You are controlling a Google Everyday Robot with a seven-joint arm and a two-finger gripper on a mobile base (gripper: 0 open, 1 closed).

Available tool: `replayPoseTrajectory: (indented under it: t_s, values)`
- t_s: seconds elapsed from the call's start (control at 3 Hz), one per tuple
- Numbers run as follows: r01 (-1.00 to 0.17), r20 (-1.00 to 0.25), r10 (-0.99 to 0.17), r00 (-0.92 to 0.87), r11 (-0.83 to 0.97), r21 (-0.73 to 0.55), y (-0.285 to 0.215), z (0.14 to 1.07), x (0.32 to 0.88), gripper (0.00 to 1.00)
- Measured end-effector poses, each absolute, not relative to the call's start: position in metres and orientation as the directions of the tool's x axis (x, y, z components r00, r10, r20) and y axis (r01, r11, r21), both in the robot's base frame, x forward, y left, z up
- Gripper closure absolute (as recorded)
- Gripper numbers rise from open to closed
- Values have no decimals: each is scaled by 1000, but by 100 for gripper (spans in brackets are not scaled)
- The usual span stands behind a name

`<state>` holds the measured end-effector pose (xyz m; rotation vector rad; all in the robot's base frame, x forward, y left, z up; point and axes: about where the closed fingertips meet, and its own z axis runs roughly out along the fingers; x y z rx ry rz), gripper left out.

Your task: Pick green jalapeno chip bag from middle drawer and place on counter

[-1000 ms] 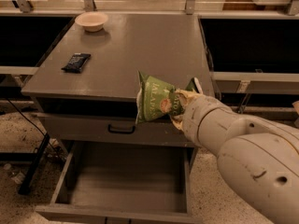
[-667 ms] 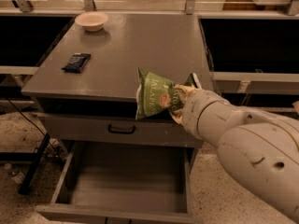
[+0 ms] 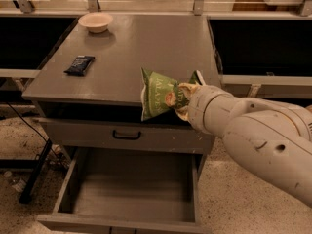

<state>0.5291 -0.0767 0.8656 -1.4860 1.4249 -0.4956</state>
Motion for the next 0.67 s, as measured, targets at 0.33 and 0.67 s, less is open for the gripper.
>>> replayPoseTrajectory:
  t_s: [0.33, 0.67]
  values:
    - [-532, -348, -913, 214, 190, -825, -83, 865, 546, 100]
    - [-544, -364, -907, 212, 200, -815, -86, 867, 572, 100]
